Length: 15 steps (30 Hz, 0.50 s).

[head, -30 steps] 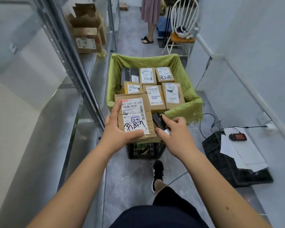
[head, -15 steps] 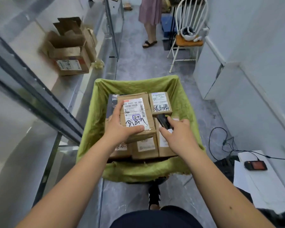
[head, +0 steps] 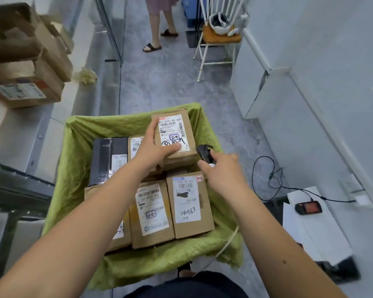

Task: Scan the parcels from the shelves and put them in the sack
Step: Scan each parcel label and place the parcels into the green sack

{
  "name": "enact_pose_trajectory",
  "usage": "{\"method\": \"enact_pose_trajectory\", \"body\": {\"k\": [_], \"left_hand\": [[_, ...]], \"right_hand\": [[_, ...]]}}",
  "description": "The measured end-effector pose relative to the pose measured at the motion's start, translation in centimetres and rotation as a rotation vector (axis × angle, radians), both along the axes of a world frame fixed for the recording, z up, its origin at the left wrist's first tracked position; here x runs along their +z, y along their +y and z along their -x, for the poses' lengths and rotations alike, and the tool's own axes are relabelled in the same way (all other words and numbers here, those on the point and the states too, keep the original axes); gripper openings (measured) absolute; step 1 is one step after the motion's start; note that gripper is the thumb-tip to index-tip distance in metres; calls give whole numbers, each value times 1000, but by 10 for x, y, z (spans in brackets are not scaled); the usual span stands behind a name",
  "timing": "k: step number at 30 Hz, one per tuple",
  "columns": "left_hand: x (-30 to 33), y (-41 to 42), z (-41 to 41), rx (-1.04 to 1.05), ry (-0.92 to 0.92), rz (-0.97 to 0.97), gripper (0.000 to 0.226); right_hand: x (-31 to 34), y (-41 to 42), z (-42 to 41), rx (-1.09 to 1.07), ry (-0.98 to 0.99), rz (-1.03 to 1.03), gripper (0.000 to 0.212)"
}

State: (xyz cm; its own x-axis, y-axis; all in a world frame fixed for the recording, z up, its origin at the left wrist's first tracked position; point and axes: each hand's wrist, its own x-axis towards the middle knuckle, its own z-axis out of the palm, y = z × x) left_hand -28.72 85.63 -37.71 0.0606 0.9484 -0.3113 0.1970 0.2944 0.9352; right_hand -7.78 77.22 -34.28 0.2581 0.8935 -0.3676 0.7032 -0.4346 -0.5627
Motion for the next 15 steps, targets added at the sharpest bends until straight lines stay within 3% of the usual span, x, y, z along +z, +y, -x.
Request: {"method": "enact_pose_trajectory", "body": {"k": [11, 15], "left_hand": [[-10, 8, 3, -36, 56, -11, 118], [-2, -7, 4, -1, 164, -76, 99]], "right_hand": [[-7, 2, -1, 22, -12, -6, 66], [-5, -6, 0, 20, -33, -15, 67]]}}
